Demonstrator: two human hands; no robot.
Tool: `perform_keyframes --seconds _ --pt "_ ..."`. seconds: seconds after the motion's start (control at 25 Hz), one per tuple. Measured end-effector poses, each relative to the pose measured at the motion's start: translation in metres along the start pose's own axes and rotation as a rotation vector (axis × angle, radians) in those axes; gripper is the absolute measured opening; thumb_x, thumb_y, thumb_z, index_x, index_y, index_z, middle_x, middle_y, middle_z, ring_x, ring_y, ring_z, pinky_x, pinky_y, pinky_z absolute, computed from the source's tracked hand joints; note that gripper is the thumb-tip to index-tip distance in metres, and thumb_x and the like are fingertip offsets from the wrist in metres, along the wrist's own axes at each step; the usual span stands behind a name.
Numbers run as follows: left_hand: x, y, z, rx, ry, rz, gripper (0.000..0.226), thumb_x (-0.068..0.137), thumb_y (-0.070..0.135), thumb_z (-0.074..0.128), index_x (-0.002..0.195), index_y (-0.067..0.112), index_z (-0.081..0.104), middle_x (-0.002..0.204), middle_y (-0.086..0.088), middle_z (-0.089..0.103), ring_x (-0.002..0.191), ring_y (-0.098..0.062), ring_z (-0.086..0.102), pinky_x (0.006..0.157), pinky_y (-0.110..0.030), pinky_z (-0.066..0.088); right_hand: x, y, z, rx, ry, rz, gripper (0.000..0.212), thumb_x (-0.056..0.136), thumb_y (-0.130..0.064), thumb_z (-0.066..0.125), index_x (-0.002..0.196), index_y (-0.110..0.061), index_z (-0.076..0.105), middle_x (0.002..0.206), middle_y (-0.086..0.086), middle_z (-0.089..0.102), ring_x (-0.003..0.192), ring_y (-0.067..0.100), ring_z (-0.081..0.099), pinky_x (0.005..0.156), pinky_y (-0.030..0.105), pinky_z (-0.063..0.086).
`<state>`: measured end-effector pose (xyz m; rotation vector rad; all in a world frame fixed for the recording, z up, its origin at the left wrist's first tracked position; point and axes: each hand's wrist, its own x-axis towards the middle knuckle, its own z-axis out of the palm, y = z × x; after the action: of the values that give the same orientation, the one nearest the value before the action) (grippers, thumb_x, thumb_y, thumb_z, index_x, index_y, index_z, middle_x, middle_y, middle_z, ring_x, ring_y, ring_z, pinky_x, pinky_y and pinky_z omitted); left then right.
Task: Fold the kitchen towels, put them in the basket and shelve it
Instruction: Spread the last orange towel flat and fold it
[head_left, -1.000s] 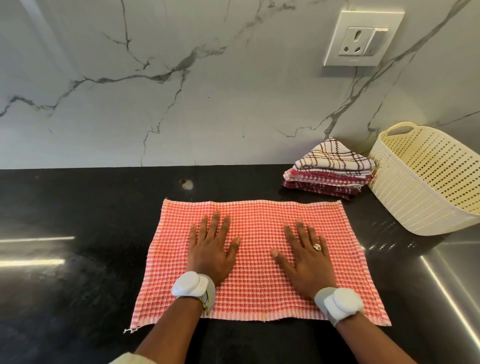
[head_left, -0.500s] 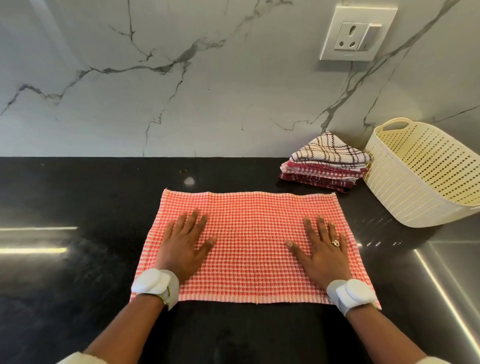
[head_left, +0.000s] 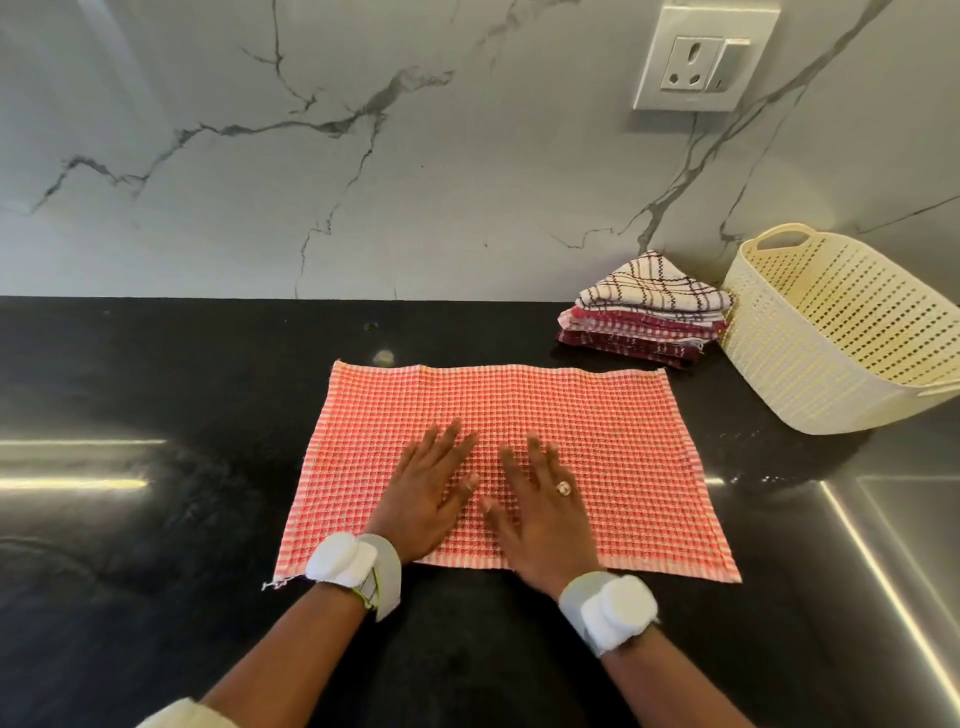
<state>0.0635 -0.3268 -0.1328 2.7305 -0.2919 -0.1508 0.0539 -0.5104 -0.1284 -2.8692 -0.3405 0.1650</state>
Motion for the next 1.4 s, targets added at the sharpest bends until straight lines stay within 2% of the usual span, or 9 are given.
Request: perform_keyframes --seconds 0.36,0.48,0.6,0.68,0.8,0.92,1.08,1.2,1.4 --pt "-0.046 -0.014 0.001 0.161 -0.044 -0.272 0.068 0.087 0.075 0.0 0.147 0.046 -0.014 0.158 0.01 -0.02 0.145 -0.017 -0.022 0.117 -0.042 -0.013 -0.009 0.041 -0.003 -0.119 -0.104 -0.033 0.081 0.083 -0.083 0.009 0.145 -0.042 -0.023 0.153 -0.007 -0.033 0.142 0.021 -0.03 0.111 0.04 -0.023" --pt "-0.073 0.002 -0.005 0.178 0.032 -0.361 0.07 0.088 0.074 0.006 0.15 0.043 0.016 0.16 0.011 0.012 0.146 -0.021 0.014 0.118 -0.042 0.008 0.009 0.035 -0.011 0.0 -0.169 -0.075 0.081 0.085 -0.079 0.02 0.151 -0.04 -0.005 0.158 -0.009 -0.022 0.145 0.018 -0.024 0.113 0.04 -0.021" --pt "-0.086 0.017 -0.019 0.159 0.1 -0.366 0.049 0.094 0.063 0.022 0.123 0.038 0.053 0.126 0.015 0.048 0.115 -0.011 0.045 0.108 -0.035 0.031 0.035 0.012 -0.016 0.178 -0.104 -0.049 0.064 0.092 -0.066 0.035 0.145 -0.031 0.03 0.16 -0.004 0.012 0.148 0.02 0.004 0.118 0.044 -0.009" --pt "-0.081 0.028 -0.024 0.065 0.058 -0.282 0.035 0.096 0.056 0.033 0.104 0.036 0.059 0.104 0.018 0.052 0.097 -0.005 0.05 0.099 -0.032 0.038 0.059 -0.004 -0.015 0.156 -0.029 -0.043 0.055 0.092 -0.058 0.044 0.135 -0.022 0.042 0.153 0.004 0.029 0.143 0.026 0.022 0.119 0.05 0.004" --pt "-0.072 0.046 -0.028 -0.088 -0.065 -0.21 0.029 0.096 0.05 0.044 0.107 0.032 0.064 0.103 0.016 0.059 0.092 -0.003 0.054 0.088 -0.025 0.046 0.089 -0.032 -0.013 0.015 -0.024 -0.059 0.06 0.088 -0.052 0.053 0.133 -0.015 0.04 0.145 0.013 0.035 0.136 0.035 0.033 0.115 0.057 0.017" --pt "-0.076 0.055 -0.025 -0.143 -0.051 -0.217 0.03 0.095 0.05 0.048 0.11 0.031 0.065 0.107 0.018 0.064 0.091 -0.001 0.056 0.082 -0.017 0.045 0.098 -0.06 -0.013 0.035 -0.135 -0.284 0.062 0.081 -0.049 0.061 0.131 -0.018 0.04 0.141 0.007 0.039 0.133 0.031 0.038 0.115 0.06 0.005" --pt "-0.091 0.037 -0.027 -0.153 0.103 -0.282 0.03 0.095 0.052 0.045 0.113 0.036 0.061 0.112 0.022 0.059 0.104 0.0 0.05 0.094 -0.021 0.04 0.083 -0.061 -0.01 -0.082 -0.062 -0.525 0.059 0.092 -0.059 0.04 0.139 -0.023 0.041 0.15 -0.002 0.04 0.144 0.023 0.026 0.114 0.059 -0.01" --pt "-0.091 0.016 -0.027 -0.114 0.149 -0.394 0.031 0.094 0.053 0.046 0.119 0.037 0.054 0.127 0.018 0.048 0.117 -0.006 0.042 0.103 -0.028 0.038 0.062 -0.03 0.0 -0.114 0.041 -0.448 0.069 0.097 -0.063 0.019 0.149 -0.02 0.029 0.159 0.0 0.022 0.149 0.022 0.007 0.114 0.046 -0.022" --pt "-0.063 -0.008 -0.038 -0.171 0.196 -0.735 0.062 0.086 0.058 0.056 0.138 0.028 0.04 0.145 0.001 0.033 0.133 -0.023 0.033 0.109 -0.042 0.034 0.037 0.015 0.008 0.026 -0.024 -0.236 0.075 0.089 -0.074 0.009 0.153 -0.034 0.005 0.161 -0.007 -0.005 0.148 0.016 -0.012 0.115 0.037 -0.016"
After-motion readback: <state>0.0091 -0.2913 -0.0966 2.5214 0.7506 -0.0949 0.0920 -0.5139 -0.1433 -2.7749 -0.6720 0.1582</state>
